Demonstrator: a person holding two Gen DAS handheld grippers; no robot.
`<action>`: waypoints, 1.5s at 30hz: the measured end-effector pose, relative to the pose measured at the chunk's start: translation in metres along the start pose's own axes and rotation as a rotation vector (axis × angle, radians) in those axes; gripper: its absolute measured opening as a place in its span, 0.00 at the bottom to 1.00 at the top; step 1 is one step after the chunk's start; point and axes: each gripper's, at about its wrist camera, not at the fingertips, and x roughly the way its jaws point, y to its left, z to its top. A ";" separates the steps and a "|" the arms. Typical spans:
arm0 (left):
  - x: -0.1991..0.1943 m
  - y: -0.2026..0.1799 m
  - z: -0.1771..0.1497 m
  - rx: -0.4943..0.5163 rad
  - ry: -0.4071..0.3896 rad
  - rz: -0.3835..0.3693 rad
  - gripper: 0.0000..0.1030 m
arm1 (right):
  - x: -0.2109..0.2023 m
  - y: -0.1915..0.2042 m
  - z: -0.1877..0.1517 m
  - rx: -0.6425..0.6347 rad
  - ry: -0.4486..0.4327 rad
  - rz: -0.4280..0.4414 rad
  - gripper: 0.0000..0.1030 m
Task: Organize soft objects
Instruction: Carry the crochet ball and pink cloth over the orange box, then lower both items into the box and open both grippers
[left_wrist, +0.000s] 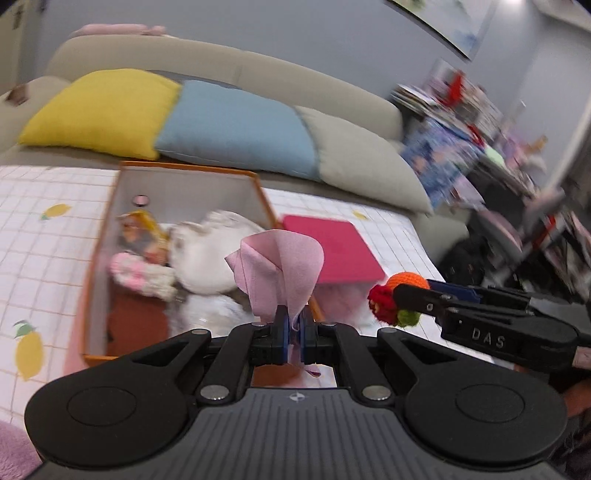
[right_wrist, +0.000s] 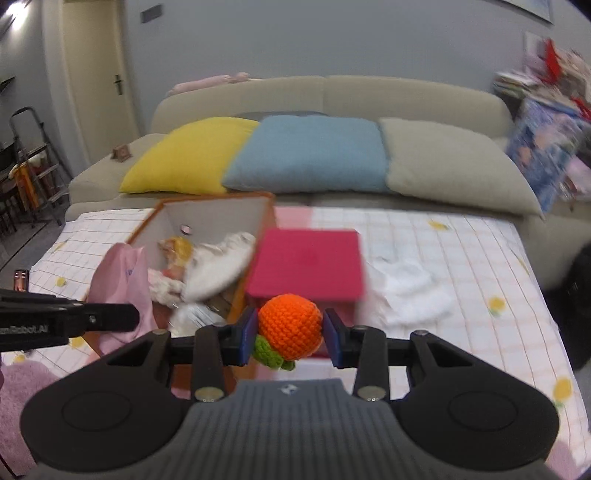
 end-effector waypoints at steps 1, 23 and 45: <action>0.000 0.005 0.003 -0.016 0.001 0.014 0.05 | 0.004 0.008 0.005 -0.018 0.006 0.016 0.37; 0.056 0.068 0.023 -0.063 0.191 0.146 0.06 | 0.144 0.093 0.026 -0.585 0.471 0.042 0.37; 0.075 0.072 0.020 -0.022 0.265 0.182 0.10 | 0.109 0.078 0.034 -0.479 0.312 0.006 0.48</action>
